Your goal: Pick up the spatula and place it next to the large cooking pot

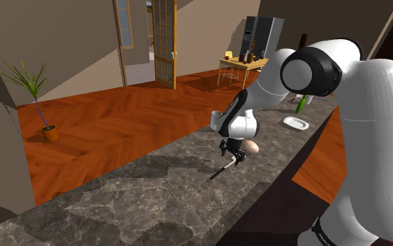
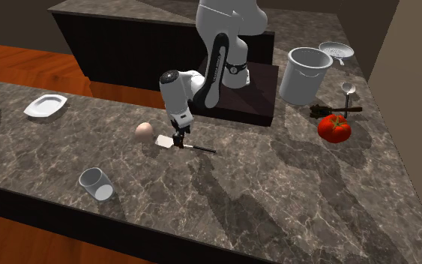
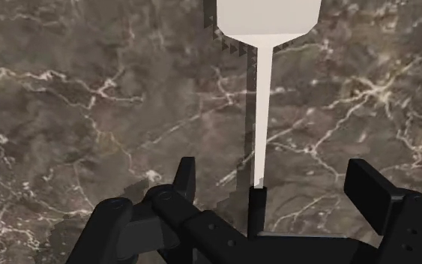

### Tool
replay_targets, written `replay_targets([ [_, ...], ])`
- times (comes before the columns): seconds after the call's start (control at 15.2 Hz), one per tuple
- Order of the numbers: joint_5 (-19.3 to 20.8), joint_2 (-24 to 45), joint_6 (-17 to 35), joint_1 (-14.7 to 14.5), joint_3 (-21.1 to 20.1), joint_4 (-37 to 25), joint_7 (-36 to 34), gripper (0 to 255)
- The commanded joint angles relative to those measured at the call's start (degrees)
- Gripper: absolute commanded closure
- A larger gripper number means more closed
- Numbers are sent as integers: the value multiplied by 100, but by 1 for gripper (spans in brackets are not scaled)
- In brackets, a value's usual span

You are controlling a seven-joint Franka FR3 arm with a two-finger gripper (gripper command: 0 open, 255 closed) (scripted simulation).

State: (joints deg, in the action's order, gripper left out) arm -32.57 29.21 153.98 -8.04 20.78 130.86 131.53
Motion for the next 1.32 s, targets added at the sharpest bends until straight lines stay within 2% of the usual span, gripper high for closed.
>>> replay_targets([
  [0.0,-126,156,108,83,-125,-49,108,0],
  [0.26,-323,430,284,226,-324,-155,256,0],
  [0.73,-322,430,283,225,-324,-155,255,0],
  [0.79,-322,430,283,225,-324,-155,255,255],
  [1.25,-322,429,283,225,-324,-155,255,255],
])
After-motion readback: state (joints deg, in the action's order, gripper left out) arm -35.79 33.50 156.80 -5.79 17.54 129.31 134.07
